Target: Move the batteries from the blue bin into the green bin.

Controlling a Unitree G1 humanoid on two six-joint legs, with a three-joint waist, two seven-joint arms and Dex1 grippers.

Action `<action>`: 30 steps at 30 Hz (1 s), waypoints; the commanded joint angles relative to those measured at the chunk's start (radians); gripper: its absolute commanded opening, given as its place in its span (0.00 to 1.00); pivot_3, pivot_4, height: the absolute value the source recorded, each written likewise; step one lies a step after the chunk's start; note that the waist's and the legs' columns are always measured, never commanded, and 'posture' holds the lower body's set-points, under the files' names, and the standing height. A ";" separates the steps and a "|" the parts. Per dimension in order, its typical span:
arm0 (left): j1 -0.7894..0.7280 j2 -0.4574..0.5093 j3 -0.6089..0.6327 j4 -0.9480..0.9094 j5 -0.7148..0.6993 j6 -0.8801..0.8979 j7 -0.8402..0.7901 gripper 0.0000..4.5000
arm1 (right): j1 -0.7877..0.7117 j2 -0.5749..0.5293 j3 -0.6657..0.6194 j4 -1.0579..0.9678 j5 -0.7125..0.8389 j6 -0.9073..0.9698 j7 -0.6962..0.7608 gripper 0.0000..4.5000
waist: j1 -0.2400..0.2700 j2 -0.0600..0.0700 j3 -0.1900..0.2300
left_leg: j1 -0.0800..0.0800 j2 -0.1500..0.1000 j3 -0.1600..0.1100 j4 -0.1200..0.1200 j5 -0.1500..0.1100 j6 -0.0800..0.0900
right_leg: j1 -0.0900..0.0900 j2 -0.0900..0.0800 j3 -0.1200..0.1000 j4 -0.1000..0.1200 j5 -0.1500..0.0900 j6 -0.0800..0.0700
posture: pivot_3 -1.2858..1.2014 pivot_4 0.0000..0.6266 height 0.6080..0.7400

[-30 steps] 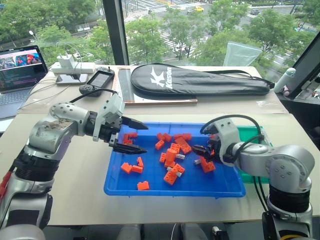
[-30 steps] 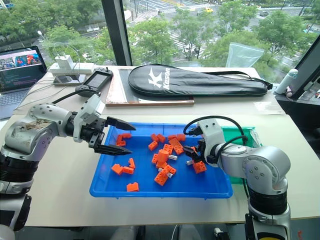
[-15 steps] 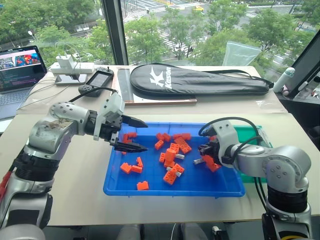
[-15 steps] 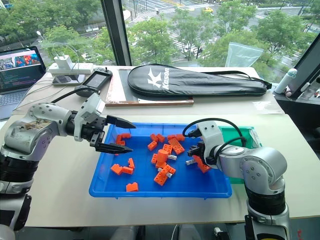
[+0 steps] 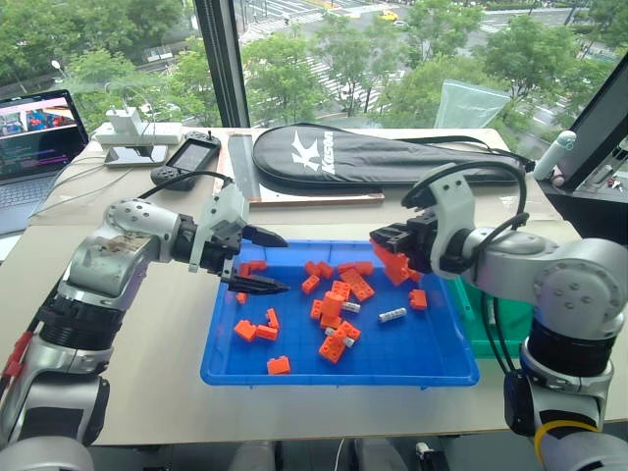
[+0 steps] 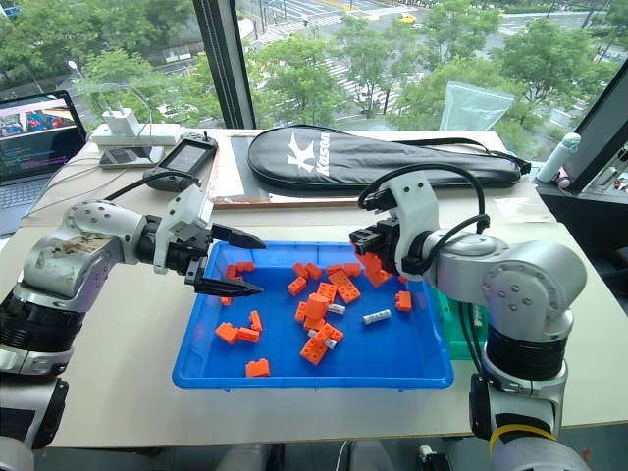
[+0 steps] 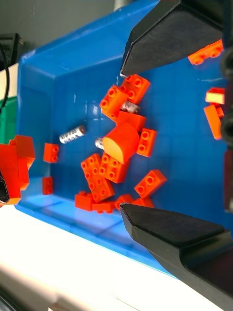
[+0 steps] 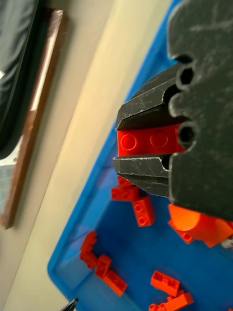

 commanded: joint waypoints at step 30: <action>-0.047 -0.044 0.006 -0.049 -0.062 0.055 -0.036 1.00 | 0.296 -0.547 0.158 -0.252 -0.100 -0.214 0.671 0.98 | 0.001 0.000 0.000 | 0.000 0.001 -0.003 0.002 0.000 0.000 | 0.001 0.001 0.000 -0.001 0.000 0.000 | 0.52 0.24 0.92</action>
